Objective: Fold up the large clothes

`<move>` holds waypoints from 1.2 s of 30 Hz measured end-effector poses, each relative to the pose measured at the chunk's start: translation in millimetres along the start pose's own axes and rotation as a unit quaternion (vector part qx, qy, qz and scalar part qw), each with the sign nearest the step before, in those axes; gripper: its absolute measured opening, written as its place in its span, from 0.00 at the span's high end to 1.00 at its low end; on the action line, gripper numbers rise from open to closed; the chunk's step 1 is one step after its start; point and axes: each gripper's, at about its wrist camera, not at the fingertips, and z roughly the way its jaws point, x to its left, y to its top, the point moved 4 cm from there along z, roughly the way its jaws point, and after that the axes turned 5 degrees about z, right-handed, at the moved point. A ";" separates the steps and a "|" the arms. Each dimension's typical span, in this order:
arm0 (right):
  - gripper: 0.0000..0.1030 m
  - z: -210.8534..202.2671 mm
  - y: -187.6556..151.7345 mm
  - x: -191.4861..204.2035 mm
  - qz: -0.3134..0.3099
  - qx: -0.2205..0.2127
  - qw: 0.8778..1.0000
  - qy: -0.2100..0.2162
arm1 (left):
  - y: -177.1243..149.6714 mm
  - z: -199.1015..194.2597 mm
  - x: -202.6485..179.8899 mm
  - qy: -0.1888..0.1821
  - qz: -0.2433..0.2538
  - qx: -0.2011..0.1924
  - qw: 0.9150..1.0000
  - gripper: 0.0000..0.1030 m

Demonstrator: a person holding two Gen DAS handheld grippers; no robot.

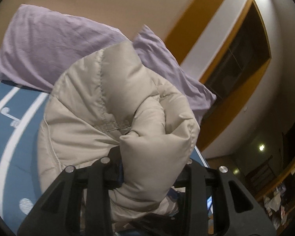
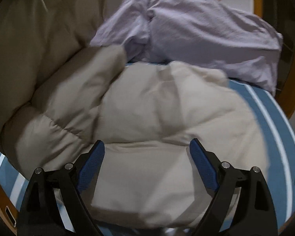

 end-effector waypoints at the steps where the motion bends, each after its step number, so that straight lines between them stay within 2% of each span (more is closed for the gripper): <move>1: 0.13 -4.4 0.0 -10.2 0.007 -0.005 1.000 -0.005 | -1.8 5.7 -5.6 -0.003 0.003 0.004 1.000 0.68; 9: 0.13 -25.8 -2.1 -79.3 0.063 -0.026 0.997 -0.043 | -27.1 49.1 -50.9 -0.025 0.046 0.046 0.998 0.68; 15: 0.13 -30.3 -10.8 -117.8 0.095 -0.024 0.993 -0.063 | -53.5 83.1 -82.3 -0.039 0.073 0.087 0.993 0.68; 23: 0.13 -43.4 -24.2 -156.4 0.124 -0.028 0.988 -0.085 | -90.7 120.9 -117.1 -0.021 0.122 0.134 0.983 0.67; 31: 0.13 -65.3 -27.4 -185.0 0.157 -0.041 0.982 -0.098 | -83.7 104.0 -131.7 -0.015 0.140 0.126 0.982 0.43; 36: 0.13 -79.0 -21.9 -183.4 0.154 -0.057 0.981 -0.099 | -67.0 84.3 -128.9 -0.013 0.137 0.112 0.984 0.35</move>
